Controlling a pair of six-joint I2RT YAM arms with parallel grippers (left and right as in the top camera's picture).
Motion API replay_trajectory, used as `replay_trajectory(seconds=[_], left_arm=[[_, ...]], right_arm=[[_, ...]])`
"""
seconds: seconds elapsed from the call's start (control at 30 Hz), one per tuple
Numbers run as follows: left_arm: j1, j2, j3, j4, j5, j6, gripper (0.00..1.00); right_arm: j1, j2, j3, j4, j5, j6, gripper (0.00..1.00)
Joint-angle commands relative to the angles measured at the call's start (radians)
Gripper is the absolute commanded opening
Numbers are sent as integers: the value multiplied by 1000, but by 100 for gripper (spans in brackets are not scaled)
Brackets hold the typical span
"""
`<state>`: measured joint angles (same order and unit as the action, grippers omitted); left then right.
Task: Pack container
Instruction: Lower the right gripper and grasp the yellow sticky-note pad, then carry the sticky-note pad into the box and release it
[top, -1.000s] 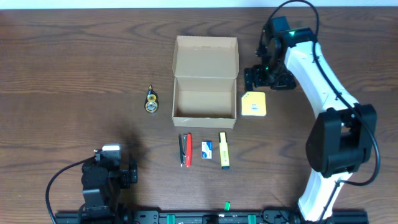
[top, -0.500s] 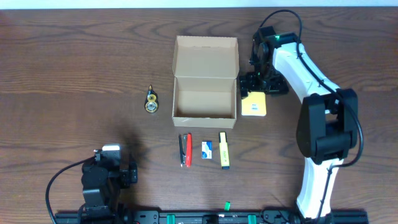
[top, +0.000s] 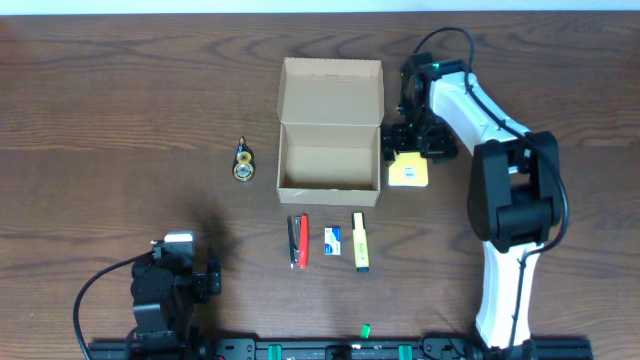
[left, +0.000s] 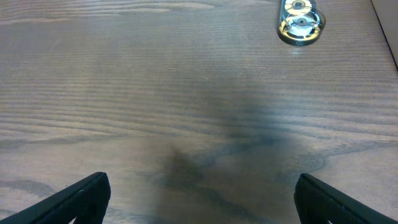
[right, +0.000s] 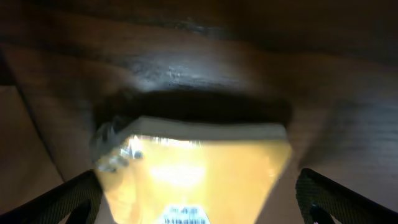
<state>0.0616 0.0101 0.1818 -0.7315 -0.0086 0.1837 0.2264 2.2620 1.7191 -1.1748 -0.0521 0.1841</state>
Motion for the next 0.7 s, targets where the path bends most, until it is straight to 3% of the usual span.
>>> replay_trajectory(seconds=[0.0, 0.07, 0.2, 0.33, 0.67], left_arm=[[-4, -6, -19, -8, -18, -8, 95], [-4, -6, -18, -8, -18, -8, 95], [-4, -6, -18, -8, -18, -8, 95], [-4, -6, -19, -8, -18, -8, 96], [-4, -6, -19, -8, -18, -8, 95]], right_arm=[[22, 45, 0, 5, 7, 22, 99], [30, 59, 0, 9, 10, 26, 95], [32, 63, 0, 8, 34, 45, 66], [32, 61, 0, -10, 49, 47, 51], [29, 10, 1, -103, 56, 47, 49]])
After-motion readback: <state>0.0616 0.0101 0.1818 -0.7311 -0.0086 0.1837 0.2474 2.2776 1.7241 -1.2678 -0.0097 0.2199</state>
